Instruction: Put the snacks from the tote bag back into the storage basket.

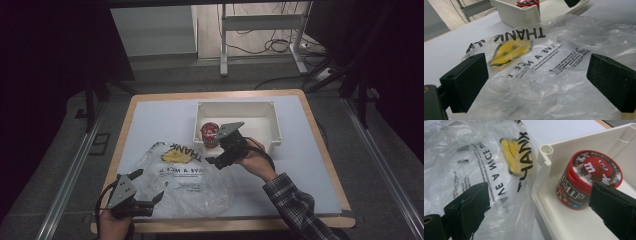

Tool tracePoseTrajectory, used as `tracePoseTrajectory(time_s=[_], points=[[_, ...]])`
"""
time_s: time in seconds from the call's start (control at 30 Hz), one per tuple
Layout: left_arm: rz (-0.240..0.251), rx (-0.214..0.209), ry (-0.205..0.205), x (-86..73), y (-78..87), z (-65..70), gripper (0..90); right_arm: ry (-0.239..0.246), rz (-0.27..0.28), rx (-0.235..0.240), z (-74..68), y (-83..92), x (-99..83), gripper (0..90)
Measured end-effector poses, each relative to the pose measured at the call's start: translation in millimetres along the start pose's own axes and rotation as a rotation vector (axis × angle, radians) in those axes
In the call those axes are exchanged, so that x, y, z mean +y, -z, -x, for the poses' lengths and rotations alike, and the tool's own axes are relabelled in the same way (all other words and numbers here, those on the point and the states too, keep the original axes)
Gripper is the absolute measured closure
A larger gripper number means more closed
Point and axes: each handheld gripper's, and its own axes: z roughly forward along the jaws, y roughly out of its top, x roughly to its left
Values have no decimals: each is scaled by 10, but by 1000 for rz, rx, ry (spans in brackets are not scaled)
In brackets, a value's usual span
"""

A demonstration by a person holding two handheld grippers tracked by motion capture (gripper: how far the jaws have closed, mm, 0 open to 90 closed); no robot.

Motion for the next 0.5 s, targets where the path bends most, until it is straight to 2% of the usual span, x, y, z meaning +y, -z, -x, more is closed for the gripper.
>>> tracePoseTrajectory(time_s=[0.33, 0.5], points=[[11, -9, 6, 2, 3, 4, 28, -23, 24, 10, -40, 80, -70, 37], [26, -29, 18, -1, 9, -16, 19, -30, 42, 11, -54, 127, -94, 37]])
